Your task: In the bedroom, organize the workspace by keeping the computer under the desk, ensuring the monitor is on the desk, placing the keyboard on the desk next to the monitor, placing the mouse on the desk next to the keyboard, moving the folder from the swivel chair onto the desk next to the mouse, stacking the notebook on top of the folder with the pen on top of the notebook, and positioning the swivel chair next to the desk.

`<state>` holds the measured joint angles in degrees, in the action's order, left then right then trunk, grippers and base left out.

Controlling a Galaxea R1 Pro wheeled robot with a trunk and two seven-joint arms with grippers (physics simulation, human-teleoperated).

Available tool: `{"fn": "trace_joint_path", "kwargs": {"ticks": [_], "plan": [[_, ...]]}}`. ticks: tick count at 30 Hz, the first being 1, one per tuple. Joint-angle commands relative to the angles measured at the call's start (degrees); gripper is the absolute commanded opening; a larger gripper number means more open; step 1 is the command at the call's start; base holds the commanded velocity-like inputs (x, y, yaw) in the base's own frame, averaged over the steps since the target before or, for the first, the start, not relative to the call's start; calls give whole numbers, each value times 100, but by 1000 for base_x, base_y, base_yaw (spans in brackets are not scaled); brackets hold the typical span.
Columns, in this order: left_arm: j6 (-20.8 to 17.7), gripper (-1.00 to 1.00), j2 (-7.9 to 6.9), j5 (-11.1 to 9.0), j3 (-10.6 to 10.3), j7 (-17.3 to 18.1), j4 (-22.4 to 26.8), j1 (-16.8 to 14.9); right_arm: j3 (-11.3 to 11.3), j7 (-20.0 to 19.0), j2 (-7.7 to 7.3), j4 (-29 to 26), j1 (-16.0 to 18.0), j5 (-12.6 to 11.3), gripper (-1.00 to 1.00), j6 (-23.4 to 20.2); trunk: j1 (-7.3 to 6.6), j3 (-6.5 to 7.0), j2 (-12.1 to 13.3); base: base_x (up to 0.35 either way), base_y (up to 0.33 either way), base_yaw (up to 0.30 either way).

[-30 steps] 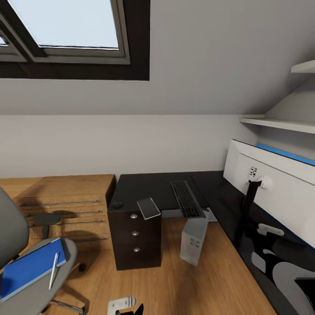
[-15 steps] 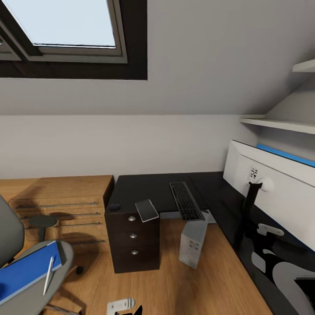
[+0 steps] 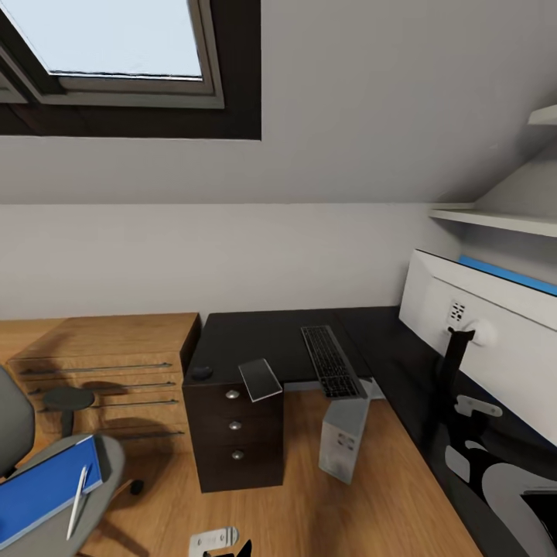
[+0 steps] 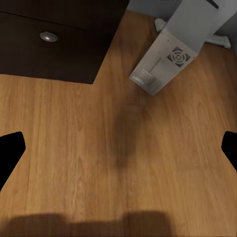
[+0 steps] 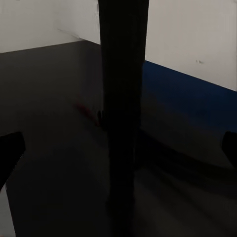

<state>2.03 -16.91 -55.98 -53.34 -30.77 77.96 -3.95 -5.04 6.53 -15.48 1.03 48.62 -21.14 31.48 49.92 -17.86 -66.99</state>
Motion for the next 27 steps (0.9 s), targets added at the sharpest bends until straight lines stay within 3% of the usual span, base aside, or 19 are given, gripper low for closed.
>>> {"fn": "trace_joint_path", "kwargs": {"ticks": [1, 27], "plan": [[21, 100, -5, -37, -20, -34, 8, -9, -49, 23, 1, 7, 7, -21, 100, 17, 3, -7, -5, 92, 0, 0], [26, 100, -5, -45, -24, -42, -6, -9, -49, 23, -8, 11, 7, -30, 100, 34, 3, -7, -5, 53, 0, 0]]}}
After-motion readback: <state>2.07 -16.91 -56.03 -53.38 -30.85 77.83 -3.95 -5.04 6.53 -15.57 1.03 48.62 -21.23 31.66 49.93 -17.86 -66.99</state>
